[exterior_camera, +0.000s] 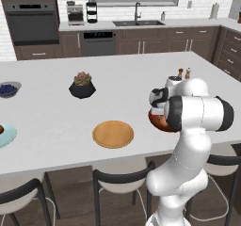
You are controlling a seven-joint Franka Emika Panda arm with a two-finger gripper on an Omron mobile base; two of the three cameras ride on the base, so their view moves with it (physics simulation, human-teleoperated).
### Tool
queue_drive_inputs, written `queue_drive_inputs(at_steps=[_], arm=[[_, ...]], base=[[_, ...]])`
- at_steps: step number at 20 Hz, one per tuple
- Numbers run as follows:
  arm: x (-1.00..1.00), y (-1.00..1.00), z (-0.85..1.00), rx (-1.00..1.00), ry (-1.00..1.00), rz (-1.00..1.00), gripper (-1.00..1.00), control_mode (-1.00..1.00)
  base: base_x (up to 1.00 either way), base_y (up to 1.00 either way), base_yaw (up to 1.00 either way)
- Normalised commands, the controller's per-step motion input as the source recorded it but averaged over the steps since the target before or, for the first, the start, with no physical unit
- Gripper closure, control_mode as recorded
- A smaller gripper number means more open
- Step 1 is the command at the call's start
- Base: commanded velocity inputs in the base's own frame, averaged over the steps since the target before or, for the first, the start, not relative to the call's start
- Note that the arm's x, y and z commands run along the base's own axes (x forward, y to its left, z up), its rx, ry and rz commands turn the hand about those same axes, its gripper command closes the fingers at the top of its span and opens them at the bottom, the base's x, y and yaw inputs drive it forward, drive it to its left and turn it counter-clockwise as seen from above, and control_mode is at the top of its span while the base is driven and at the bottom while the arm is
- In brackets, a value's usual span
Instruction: Pick the chicken drumstick and onion from their plates and place them in the bowl. Then put the bowl in the fridge.
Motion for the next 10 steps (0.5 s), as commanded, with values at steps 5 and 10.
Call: queue_drive_inputs(at_steps=[5, 10], arm=[[-0.47, 0.09, 0.6, 0.0, -0.05, 0.0, -1.0, -1.0], [-0.9, 0.58, 0.66, 0.0, -0.08, 0.01, -1.0, -1.0]], base=[[0.0, 0.0, 0.0], [0.0, 0.0, 0.0]])
